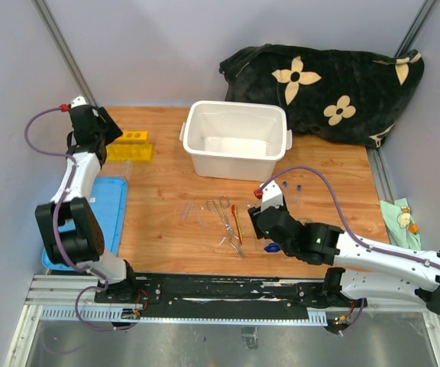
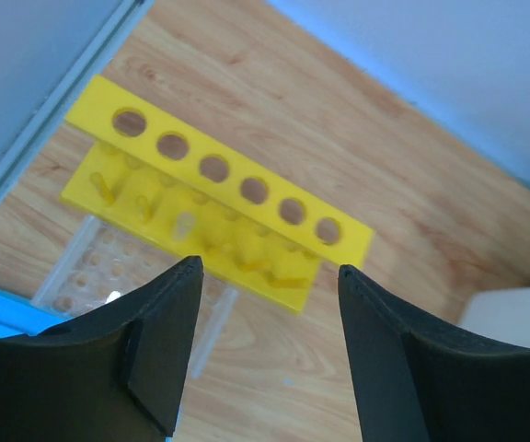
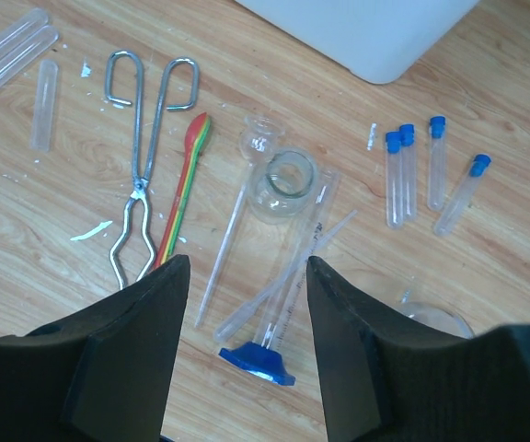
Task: Organize the chemistry lab equipment
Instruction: Insert the test tube into the slot of the test tube rack.
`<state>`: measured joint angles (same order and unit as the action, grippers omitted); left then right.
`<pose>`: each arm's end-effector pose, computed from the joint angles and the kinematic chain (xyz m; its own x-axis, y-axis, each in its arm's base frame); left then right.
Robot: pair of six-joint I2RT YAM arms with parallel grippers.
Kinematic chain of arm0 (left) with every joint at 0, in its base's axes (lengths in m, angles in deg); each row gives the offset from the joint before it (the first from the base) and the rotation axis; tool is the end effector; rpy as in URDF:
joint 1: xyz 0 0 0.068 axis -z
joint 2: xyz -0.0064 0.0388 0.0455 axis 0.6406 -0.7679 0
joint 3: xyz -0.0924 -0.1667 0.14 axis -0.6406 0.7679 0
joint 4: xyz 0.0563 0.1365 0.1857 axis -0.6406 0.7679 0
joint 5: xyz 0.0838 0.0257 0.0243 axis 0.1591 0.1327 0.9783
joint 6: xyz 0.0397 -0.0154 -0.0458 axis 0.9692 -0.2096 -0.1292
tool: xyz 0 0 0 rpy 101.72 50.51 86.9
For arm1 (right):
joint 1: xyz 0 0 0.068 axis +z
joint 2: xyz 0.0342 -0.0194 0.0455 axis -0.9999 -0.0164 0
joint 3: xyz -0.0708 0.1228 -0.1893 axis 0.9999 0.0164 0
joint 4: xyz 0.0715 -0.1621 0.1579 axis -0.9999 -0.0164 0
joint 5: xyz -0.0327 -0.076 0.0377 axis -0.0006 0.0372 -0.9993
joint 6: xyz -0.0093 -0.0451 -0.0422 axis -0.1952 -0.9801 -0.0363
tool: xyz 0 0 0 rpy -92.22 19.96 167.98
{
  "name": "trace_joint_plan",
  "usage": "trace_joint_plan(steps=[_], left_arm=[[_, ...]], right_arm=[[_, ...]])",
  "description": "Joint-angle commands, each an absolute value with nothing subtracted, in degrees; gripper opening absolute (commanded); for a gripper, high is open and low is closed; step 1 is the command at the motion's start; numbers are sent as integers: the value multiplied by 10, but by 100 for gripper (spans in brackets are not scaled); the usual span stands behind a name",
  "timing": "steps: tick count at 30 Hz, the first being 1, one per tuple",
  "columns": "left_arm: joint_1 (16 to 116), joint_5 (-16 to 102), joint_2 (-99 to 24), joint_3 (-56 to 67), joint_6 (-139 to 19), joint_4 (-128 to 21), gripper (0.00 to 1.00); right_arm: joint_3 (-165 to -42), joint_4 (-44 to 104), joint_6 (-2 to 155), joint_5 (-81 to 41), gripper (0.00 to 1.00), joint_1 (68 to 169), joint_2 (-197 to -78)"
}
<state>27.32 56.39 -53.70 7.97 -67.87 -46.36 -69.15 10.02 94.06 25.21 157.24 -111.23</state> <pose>0.3515 0.0821 0.2571 -0.3240 -0.4138 -0.8508 -0.4241 0.8674 -0.2604 0.1041 0.1822 0.2425 -0.4183 -0.1591 -0.8943 -0.4147 0.9094 0.0322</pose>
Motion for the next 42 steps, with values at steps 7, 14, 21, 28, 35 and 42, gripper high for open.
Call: trace_joint_plan(steps=[7,14,21,28,35,42], left_arm=[[301,282,-377,194,-755,-437,68],[324,183,-309,279,-764,-421,72],[332,183,-226,287,-746,-353,74],[336,184,-189,298,-724,-307,68],[336,183,-165,326,-727,-301,65],[337,183,-163,335,-732,-301,65]], right_arm=[[-767,103,948,196,55,1567,-1191],[-837,111,942,141,57,1566,-1318],[-896,178,934,40,58,1559,-1443],[-935,217,947,-17,53,1545,-1536],[-952,241,935,-25,47,1539,-1576],[-973,248,928,-47,46,1524,-1614]])
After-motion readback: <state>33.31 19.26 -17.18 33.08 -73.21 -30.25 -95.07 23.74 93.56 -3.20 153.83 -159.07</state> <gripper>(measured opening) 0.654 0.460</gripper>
